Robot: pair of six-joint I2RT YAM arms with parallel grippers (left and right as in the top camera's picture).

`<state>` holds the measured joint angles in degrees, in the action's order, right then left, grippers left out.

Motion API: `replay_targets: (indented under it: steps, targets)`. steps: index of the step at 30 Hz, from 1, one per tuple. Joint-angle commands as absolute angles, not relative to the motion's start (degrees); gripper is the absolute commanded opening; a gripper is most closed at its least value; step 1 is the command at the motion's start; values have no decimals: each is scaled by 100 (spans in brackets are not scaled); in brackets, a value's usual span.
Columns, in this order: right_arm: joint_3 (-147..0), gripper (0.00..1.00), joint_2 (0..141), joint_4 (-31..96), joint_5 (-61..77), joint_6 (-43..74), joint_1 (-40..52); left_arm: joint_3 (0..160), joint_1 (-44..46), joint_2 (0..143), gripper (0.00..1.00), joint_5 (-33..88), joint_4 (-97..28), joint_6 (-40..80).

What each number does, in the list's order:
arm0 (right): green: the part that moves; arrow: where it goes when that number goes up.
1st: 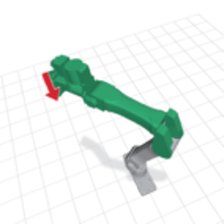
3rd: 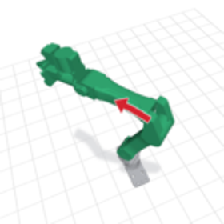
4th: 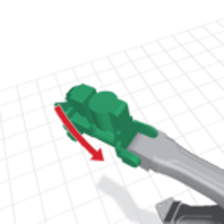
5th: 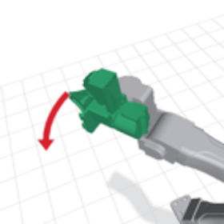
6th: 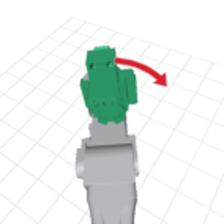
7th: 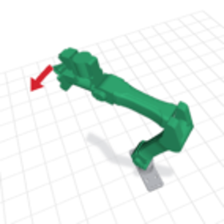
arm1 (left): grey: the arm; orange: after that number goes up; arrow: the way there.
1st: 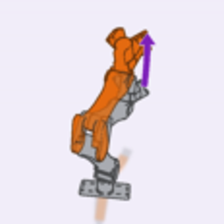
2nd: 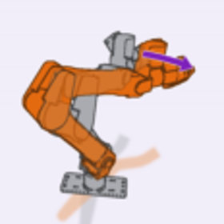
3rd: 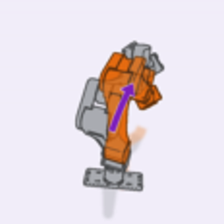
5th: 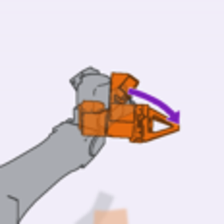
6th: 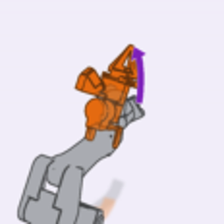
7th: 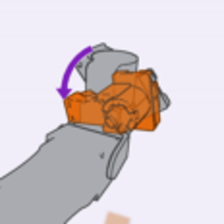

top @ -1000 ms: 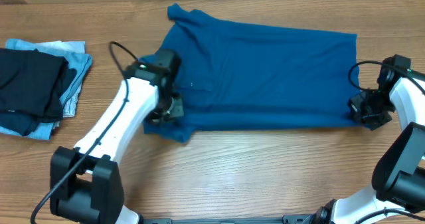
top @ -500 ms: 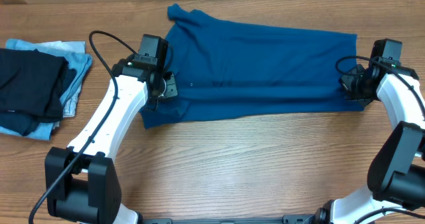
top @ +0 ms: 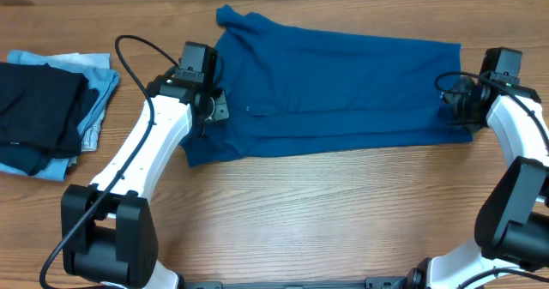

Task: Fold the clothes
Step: 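Lower the folded hem onto the shirt's upper half with both grippers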

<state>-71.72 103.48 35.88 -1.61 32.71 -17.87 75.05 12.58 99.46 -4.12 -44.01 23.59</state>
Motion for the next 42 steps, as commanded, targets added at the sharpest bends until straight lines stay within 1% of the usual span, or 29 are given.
replay_targets:
  steps: [1, 2, 4, 6, 7, 8, 9, 11, 12, 16, 20, 22, 26, 28, 29, 36, 42]
  targets:
    - [-7271, 91, 10366, 3173, -174, 3098, -1789, 7695, 1192, 10001, 53, -447, -4250, 2097]
    - [-7273, 90, 10363, 3103, -12, 2847, -1789, 7743, 1208, 9996, 54, -355, -4272, 2023]
    - [-7290, 80, 10361, 3282, 410, 2169, -1789, 7959, 1262, 9988, 52, -84, -4508, 1874]
    - [-7306, 64, 10361, 3813, 574, 1949, -1787, 8272, 1354, 9985, 49, -40, -4851, 1796]
    - [-7306, 52, 10361, 4056, 642, 1857, -1782, 8460, 1424, 9985, 46, -56, -5083, 1756]
    - [-7306, 40, 10361, 4298, 705, 1796, -1763, 8560, 1474, 9985, 41, -56, -5223, 1734]
    - [-7306, 21, 10361, 4482, 784, 1791, -1737, 8654, 1553, 9985, 27, -58, -5419, 1708]
    - [-7303, 4, 10363, 4727, 805, 1793, -1675, 8646, 1653, 9992, 7, -60, -5664, 1712]
    - [-7303, 4, 10363, 4779, 803, 1793, -1638, 8624, 1688, 10003, 4, -64, -5811, 1717]
    - [-7297, 4, 10363, 4569, 801, 1789, -1448, 8388, 1763, 10007, 4, -60, -6219, 1940]
    - [-7279, 4, 10363, 4375, 766, 1772, -1321, 7926, 1822, 10007, 4, -56, -6230, 2084]
    - [-7275, 4, 10363, 4309, 760, 1769, -1306, 7697, 1841, 10007, 4, -67, -6132, 2080]
    - [-7271, 4, 10363, 4311, 760, 1769, -1306, 7649, 1839, 10007, 5, -657, -5898, 2082]
    - [-7269, 4, 10363, 4357, 760, 1769, -1306, 7649, 1835, 10007, 7, -1190, -5927, 2084]
    - [-7269, 4, 10363, 4353, 760, 1758, -1306, 7644, 1835, 10007, 8, -1271, -5885, 2082]
    - [-7183, 4, 10366, 4250, 773, 1616, -1291, 7419, 1835, 10012, 9, -1256, -4860, 2078]
    - [-7043, 4, 10366, 4150, 864, 1299, -921, 7321, 1835, 10073, 9, -1007, -4668, 2084]
